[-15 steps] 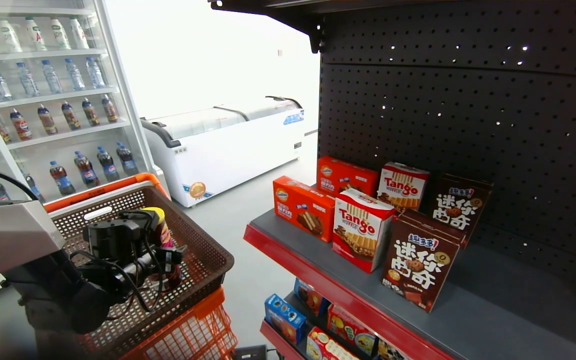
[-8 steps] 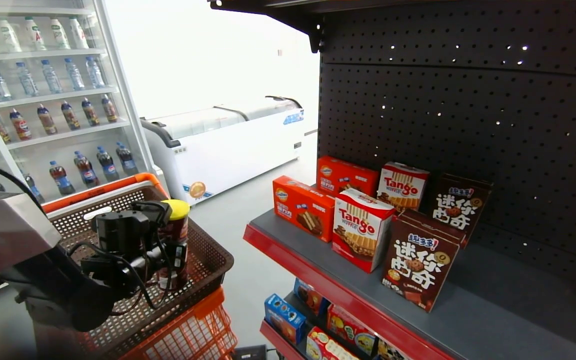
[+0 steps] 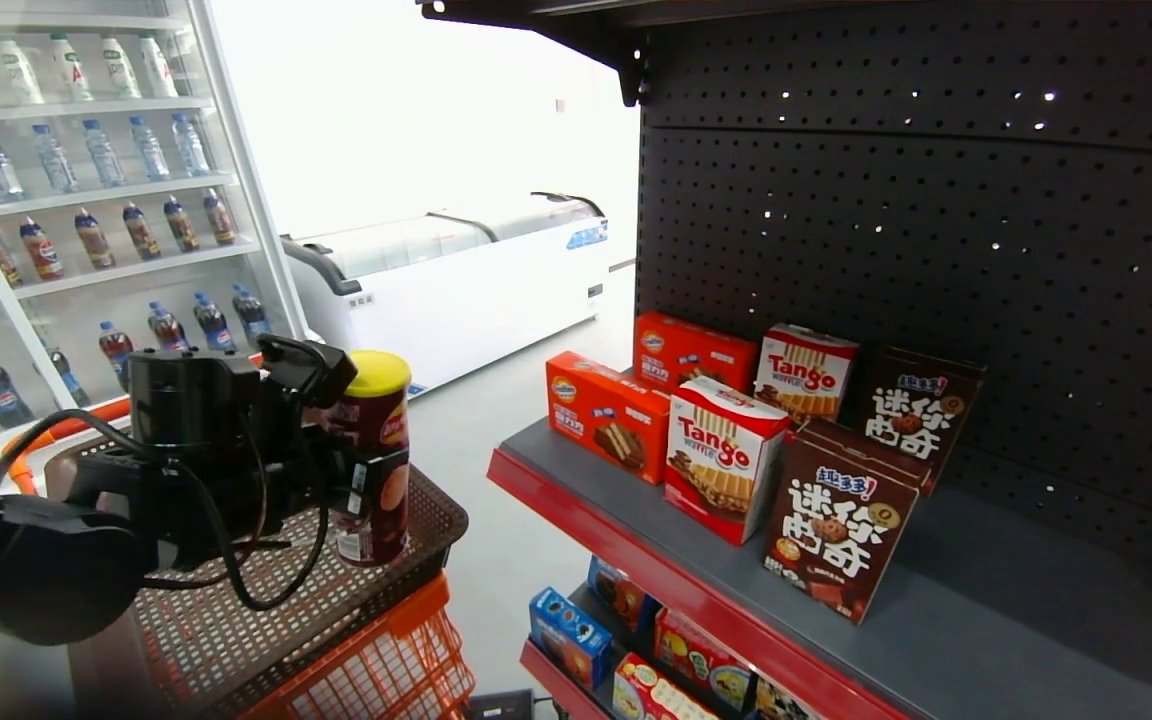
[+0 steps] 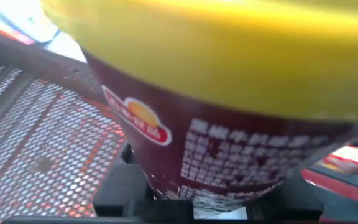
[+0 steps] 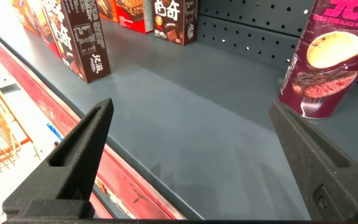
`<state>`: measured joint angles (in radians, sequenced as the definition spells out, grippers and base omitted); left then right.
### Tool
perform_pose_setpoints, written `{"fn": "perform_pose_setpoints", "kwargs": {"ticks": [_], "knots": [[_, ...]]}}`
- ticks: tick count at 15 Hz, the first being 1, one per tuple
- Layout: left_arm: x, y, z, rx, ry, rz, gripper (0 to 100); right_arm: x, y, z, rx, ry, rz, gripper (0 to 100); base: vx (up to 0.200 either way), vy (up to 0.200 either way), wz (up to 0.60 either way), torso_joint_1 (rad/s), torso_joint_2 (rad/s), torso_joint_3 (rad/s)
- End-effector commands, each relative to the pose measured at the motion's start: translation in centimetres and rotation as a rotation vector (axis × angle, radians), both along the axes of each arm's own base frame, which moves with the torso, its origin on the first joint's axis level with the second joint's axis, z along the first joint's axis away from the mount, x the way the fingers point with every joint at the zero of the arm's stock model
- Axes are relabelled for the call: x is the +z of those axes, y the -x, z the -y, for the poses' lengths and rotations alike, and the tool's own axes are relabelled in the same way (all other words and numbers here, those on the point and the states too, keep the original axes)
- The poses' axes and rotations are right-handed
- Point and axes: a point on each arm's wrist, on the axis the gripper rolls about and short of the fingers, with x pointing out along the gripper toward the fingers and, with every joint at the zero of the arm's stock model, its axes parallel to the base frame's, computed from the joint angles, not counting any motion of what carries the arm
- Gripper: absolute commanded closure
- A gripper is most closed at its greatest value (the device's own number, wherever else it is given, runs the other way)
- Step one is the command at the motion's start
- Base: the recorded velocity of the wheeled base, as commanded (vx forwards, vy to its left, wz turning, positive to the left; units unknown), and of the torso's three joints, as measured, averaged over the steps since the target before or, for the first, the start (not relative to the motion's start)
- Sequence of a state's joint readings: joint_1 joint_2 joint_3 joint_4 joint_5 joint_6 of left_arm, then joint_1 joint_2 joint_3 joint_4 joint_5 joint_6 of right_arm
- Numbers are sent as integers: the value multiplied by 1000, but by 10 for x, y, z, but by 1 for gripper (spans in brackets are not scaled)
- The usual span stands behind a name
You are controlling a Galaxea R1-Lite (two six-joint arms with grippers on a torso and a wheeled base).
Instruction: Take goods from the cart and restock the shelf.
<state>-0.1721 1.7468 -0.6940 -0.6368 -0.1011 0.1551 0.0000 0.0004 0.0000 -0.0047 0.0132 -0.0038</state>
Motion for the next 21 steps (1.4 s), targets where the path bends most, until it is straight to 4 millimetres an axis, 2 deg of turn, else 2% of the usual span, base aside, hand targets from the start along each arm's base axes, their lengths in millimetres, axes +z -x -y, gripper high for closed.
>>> {"fn": "perform_pose_setpoints", "kwargs": {"ticks": [1,6,10,11,13,18,21], "knots": [[30,22,5,-69,32,59,100,0,0,0,1,1,0,0,0,0,0,0,0,0],[50,44,24,-194,80,93,100,0,0,0,1,1,2,0,0,0,0,0,0,0],[69,71,21,-306,154,75,100,0,0,0,1,1,2,0,0,0,0,0,0,0],[72,90,15,-393,187,52,100,0,0,0,1,1,2,0,0,0,0,0,0,0],[73,109,11,-426,203,54,100,0,0,0,-1,1,0,0,0,0,0,0,0,0],[82,112,13,-500,225,79,100,0,0,0,1,1,2,0,0,0,0,0,0,0],[80,112,15,-556,245,63,100,0,0,0,1,1,0,0,0,0,0,0,0,0]]}}
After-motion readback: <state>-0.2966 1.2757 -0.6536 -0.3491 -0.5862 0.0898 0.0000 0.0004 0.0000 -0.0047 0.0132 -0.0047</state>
